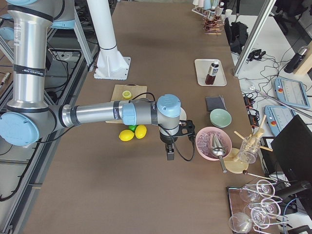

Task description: Place donut on tray

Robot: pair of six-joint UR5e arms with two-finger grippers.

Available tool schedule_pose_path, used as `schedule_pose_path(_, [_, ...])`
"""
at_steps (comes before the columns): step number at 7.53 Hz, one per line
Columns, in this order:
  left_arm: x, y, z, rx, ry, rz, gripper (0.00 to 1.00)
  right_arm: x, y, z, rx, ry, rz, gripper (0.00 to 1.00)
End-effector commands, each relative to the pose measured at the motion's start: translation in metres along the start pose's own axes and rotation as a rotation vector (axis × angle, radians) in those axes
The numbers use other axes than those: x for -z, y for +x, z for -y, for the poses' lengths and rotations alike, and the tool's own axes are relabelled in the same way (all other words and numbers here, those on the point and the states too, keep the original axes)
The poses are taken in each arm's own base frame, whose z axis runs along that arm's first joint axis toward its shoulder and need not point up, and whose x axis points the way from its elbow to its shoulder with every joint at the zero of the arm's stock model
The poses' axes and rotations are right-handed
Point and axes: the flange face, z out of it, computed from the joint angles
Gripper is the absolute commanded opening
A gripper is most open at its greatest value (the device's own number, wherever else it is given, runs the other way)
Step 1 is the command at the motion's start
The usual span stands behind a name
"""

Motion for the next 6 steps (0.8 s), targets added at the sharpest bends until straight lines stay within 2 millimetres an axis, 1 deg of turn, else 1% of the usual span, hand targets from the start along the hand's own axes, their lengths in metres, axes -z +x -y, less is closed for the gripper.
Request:
schedule_pose_path(1, [-0.002,0.0,-0.005,-0.006,0.008,0.002,0.98,0.005,-0.004,0.002,-0.02,0.011,0.005,1.0])
schedule_pose_path(2, [-0.002,0.0,-0.007,-0.014,0.017,0.005,0.97,0.008,-0.007,0.004,-0.015,0.017,0.006,1.0])
schedule_pose_path(4, [-0.012,-0.001,-0.034,-0.026,0.032,0.009,0.97,0.008,-0.008,0.006,-0.012,0.018,0.006,1.0])
schedule_pose_path(5, [-0.022,-0.007,-0.045,-0.022,0.031,0.009,0.97,0.004,-0.013,0.008,0.0,0.011,0.008,1.0])
schedule_pose_path(6, [-0.026,-0.01,-0.046,-0.023,0.032,0.008,0.97,0.001,-0.018,0.009,0.011,0.003,0.01,1.0])
